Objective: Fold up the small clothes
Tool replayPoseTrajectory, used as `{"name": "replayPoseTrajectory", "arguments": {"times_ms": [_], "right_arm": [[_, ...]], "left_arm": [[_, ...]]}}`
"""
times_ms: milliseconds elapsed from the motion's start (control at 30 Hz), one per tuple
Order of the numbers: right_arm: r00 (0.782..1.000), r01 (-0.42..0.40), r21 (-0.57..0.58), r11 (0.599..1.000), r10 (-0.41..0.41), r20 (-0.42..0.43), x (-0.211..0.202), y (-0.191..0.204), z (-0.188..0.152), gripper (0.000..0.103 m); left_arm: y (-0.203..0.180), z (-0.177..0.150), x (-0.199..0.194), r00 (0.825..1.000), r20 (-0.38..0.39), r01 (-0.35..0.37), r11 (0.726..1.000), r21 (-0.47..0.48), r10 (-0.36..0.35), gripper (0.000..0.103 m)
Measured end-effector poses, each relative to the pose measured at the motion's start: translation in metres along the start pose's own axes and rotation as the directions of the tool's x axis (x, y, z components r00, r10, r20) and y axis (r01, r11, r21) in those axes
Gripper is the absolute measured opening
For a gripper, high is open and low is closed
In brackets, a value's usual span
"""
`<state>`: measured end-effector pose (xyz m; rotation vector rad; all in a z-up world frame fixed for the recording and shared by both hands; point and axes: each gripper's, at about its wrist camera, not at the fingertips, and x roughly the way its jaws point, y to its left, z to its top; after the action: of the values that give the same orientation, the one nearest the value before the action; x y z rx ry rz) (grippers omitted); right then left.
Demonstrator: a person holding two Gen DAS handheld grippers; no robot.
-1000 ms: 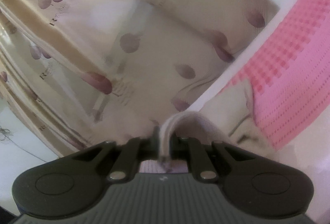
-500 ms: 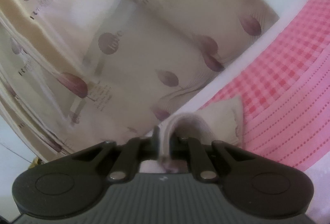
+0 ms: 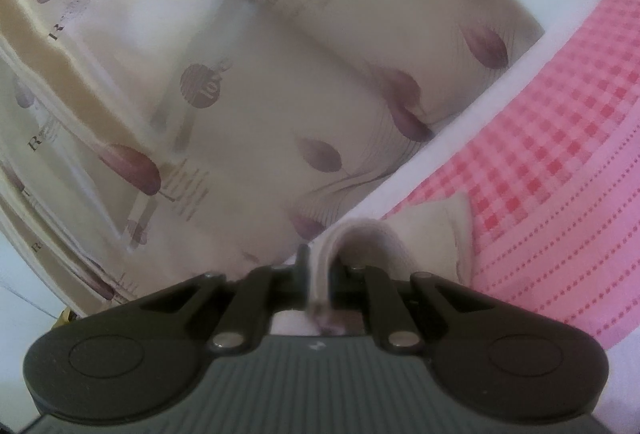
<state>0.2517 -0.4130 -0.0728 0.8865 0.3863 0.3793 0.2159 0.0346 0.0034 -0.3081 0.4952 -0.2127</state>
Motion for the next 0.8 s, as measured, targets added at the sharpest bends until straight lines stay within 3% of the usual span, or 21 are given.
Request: {"name": "replayPoseTrajectory", "arguments": {"times_ms": [633, 733, 800], "right_arm": [[0.994, 0.105, 0.11, 0.988, -0.102, -0.035, 0.07, -0.053, 0.002, 0.01], [0.995, 0.097, 0.197, 0.976, -0.094, -0.026, 0.075, -0.066, 0.002, 0.011], [0.998, 0.063, 0.258, 0.964, -0.063, -0.009, 0.076, -0.074, 0.002, 0.012]], "left_arm": [[0.021, 0.0, 0.072, 0.995, -0.08, -0.058, 0.995, -0.078, 0.052, 0.014], [0.027, 0.001, 0.082, 0.995, -0.088, -0.057, 0.993, -0.104, 0.048, 0.02], [0.031, 0.002, 0.085, 0.996, -0.078, -0.054, 0.99, -0.132, 0.044, 0.037]]}}
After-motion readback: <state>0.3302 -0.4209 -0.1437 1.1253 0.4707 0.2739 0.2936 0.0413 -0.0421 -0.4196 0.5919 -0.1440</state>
